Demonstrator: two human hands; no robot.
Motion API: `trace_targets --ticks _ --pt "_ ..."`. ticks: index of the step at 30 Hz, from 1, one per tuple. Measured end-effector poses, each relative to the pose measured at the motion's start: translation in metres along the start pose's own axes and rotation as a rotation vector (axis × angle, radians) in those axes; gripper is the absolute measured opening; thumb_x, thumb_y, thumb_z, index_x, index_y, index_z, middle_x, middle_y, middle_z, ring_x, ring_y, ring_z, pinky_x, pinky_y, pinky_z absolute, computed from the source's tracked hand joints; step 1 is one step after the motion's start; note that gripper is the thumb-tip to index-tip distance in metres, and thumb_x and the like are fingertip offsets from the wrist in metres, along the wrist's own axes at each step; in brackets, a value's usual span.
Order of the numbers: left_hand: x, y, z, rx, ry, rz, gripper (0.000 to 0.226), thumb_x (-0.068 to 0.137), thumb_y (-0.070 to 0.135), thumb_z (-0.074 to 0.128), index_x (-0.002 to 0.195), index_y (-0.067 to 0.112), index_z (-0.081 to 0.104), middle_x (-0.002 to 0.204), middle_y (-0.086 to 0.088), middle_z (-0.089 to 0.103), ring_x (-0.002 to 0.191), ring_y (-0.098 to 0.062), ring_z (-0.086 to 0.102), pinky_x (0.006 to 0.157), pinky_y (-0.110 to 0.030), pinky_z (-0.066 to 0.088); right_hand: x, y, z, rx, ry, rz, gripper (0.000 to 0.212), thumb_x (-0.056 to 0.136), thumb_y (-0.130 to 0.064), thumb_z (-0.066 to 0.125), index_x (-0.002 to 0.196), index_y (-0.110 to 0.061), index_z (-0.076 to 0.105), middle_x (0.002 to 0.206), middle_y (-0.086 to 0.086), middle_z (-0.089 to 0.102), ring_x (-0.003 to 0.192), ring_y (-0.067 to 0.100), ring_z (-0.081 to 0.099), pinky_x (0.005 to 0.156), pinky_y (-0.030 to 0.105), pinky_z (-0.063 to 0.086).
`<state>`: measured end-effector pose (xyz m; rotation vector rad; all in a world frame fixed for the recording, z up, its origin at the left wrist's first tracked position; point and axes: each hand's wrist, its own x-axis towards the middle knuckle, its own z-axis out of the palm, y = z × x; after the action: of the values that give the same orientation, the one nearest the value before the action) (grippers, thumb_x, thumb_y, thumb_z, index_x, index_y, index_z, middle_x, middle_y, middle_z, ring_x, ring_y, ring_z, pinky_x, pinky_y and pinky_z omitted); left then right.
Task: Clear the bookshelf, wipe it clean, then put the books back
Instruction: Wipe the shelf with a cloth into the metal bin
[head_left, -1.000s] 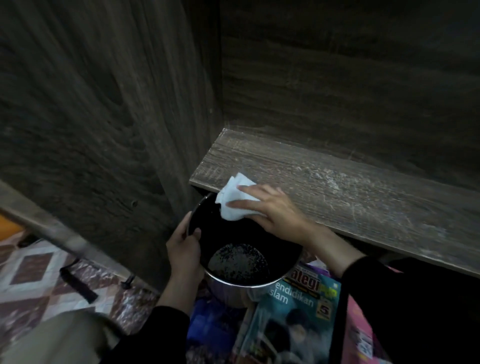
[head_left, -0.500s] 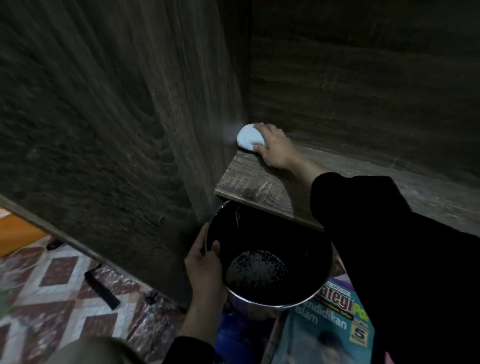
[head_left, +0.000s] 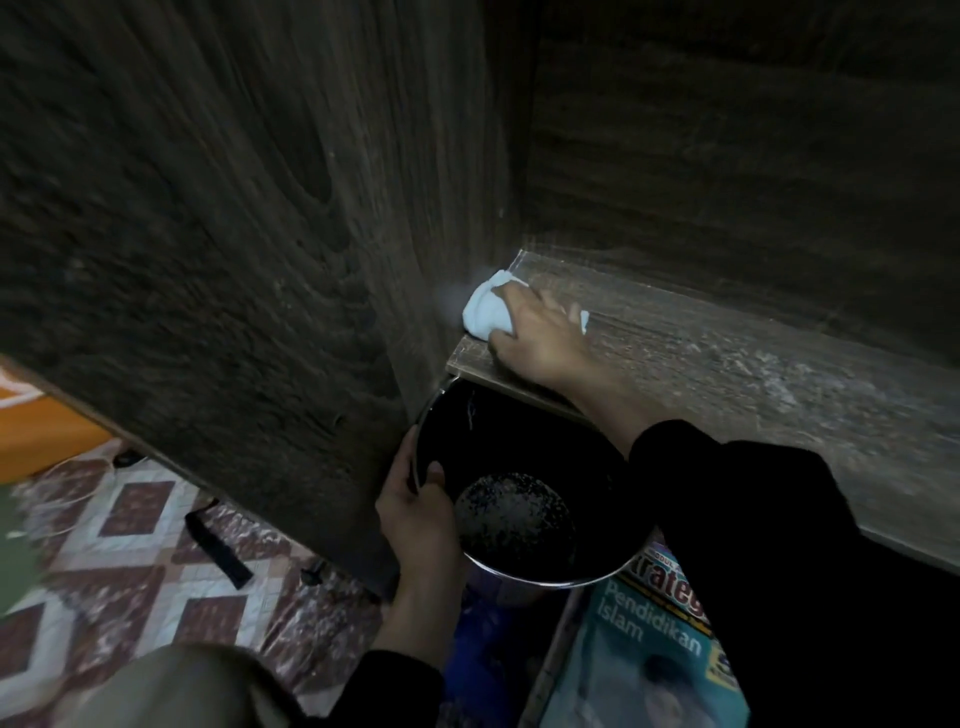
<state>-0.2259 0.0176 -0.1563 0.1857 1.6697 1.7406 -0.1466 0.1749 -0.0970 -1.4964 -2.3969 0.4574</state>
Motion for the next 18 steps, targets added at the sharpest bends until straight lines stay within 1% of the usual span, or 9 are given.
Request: trace_targets --ticks 4,7,9,10,11,13,15,16,18 --pt "0.002 -0.003 0.000 0.037 0.018 0.015 0.057 0.087 -0.011 0.050 0.098 0.041 0.069 0.112 -0.005 0.069 0.111 -0.025 0.062 0.103 -0.048 0.045 -0.022 0.001 0.008 -0.048 -0.034 -0.170 0.051 0.094 -0.027 0.048 0.143 -0.023 0.033 0.152 -0.003 0.032 0.139 0.018 0.021 0.106 0.041 0.015" --pt "0.000 -0.002 0.002 0.031 0.003 0.026 0.055 0.085 -0.015 0.046 0.108 0.030 0.069 0.112 -0.008 0.069 0.111 -0.026 0.062 0.102 -0.047 0.046 -0.030 0.009 -0.012 0.029 -0.308 -0.357 0.052 0.092 -0.014 0.053 0.141 -0.029 0.041 0.151 -0.004 0.034 0.139 0.015 0.024 0.112 0.039 0.014" --pt "0.000 -0.004 0.000 0.034 0.002 0.032 0.054 0.085 -0.014 0.046 0.104 0.030 0.070 0.111 -0.007 0.070 0.109 -0.026 0.063 0.102 -0.048 0.046 -0.026 0.015 -0.036 0.163 -0.533 -0.392 0.049 0.088 -0.006 0.058 0.130 -0.029 0.052 0.139 -0.002 0.049 0.129 0.015 0.040 0.109 0.038 0.030" --pt "0.001 -0.005 0.000 0.027 -0.005 0.035 0.055 0.084 -0.014 0.046 0.101 0.031 0.071 0.110 -0.006 0.070 0.109 -0.027 0.063 0.102 -0.049 0.046 -0.024 0.018 -0.049 0.258 -0.583 -0.343 0.047 0.087 -0.003 0.059 0.126 -0.029 0.054 0.131 -0.004 0.054 0.122 0.014 0.047 0.104 0.034 0.036" --pt "0.002 -0.006 -0.001 0.029 -0.010 0.030 0.056 0.084 -0.014 0.045 0.098 0.033 0.072 0.109 -0.006 0.071 0.109 -0.027 0.063 0.102 -0.049 0.046 -0.020 0.023 -0.061 0.344 -0.563 -0.269 0.046 0.087 -0.002 0.058 0.124 -0.030 0.053 0.125 -0.005 0.055 0.116 0.013 0.050 0.097 0.029 0.040" --pt "0.002 -0.006 -0.001 0.035 -0.004 0.009 0.056 0.085 -0.014 0.045 0.102 0.032 0.072 0.110 -0.007 0.070 0.109 -0.026 0.063 0.102 -0.049 0.046 -0.012 0.036 -0.072 0.412 -0.360 -0.132 0.046 0.088 -0.002 0.056 0.126 -0.028 0.051 0.122 -0.003 0.054 0.113 0.015 0.050 0.089 0.027 0.040" --pt "0.002 -0.006 0.000 0.021 -0.007 0.003 0.054 0.086 -0.014 0.044 0.110 0.028 0.069 0.112 -0.009 0.069 0.110 -0.027 0.063 0.102 -0.050 0.046 -0.003 0.046 -0.062 0.319 -0.152 -0.021 0.046 0.091 -0.006 0.054 0.133 -0.024 0.050 0.130 0.004 0.054 0.118 0.022 0.049 0.093 0.031 0.039" --pt "0.002 -0.007 0.001 0.011 -0.006 0.006 0.054 0.086 -0.014 0.044 0.112 0.027 0.069 0.112 -0.010 0.069 0.110 -0.028 0.062 0.102 -0.050 0.046 -0.001 0.045 -0.051 0.250 -0.107 0.015 0.046 0.092 -0.010 0.054 0.137 -0.023 0.047 0.136 0.008 0.051 0.123 0.026 0.047 0.099 0.035 0.038" --pt "0.003 -0.008 0.001 -0.013 0.008 0.013 0.055 0.085 -0.015 0.045 0.112 0.027 0.068 0.111 -0.010 0.069 0.111 -0.029 0.062 0.102 -0.050 0.045 -0.005 0.035 -0.021 0.087 -0.122 -0.015 0.050 0.096 -0.021 0.051 0.145 -0.024 0.037 0.151 0.006 0.036 0.136 0.028 0.033 0.111 0.042 0.028"
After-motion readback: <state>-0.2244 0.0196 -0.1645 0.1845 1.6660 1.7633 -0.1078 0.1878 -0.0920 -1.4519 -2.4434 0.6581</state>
